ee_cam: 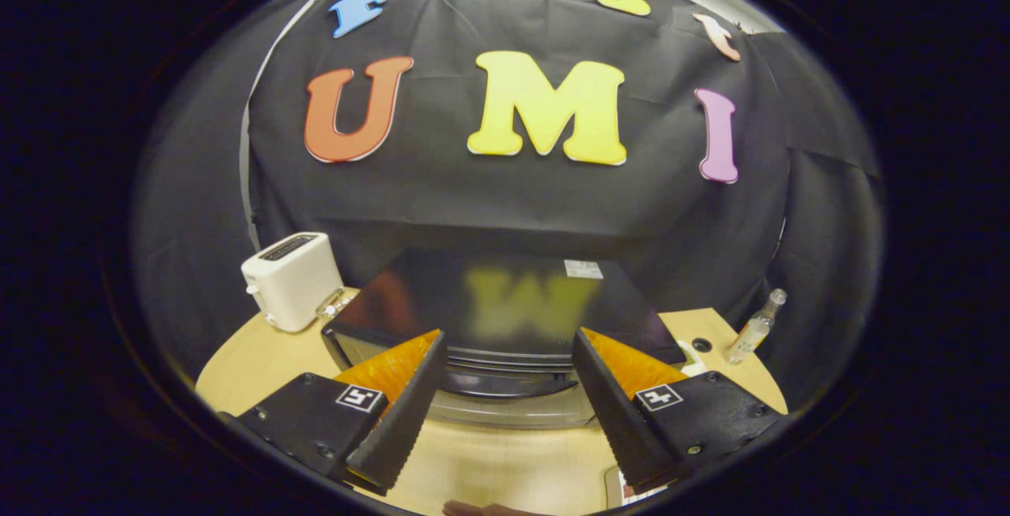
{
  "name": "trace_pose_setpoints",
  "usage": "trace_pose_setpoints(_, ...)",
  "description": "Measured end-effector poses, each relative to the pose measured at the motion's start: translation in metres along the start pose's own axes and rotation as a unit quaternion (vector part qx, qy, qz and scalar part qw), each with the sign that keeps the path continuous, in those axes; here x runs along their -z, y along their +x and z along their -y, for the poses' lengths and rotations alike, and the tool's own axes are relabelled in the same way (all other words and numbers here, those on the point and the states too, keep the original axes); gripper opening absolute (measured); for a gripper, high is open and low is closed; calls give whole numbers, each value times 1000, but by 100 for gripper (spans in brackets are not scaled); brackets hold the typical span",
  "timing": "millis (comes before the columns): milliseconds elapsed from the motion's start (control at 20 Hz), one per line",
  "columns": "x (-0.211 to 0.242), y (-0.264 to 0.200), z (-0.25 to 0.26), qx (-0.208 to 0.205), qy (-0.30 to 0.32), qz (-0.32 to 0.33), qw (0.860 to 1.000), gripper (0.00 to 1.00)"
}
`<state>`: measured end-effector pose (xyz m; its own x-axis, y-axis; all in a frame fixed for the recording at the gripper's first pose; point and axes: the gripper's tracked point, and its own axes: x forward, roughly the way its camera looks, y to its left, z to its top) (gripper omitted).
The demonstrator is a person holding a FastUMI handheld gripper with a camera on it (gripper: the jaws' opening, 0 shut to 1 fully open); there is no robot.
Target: Open the toaster oven, put the food inside, and close the toaster oven door.
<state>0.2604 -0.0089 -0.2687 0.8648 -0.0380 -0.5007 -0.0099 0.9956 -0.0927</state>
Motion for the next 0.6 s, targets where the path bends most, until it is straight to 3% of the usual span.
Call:
trace_pose_setpoints(250, 6, 10, -4, -15, 22, -9, 1000, 100)
trace_pose_setpoints(450, 2, 15, -11, -16, -17, -25, 999, 100)
trace_pose_setpoints(600, 8, 12, -9, -26, 30, -20, 999, 100)
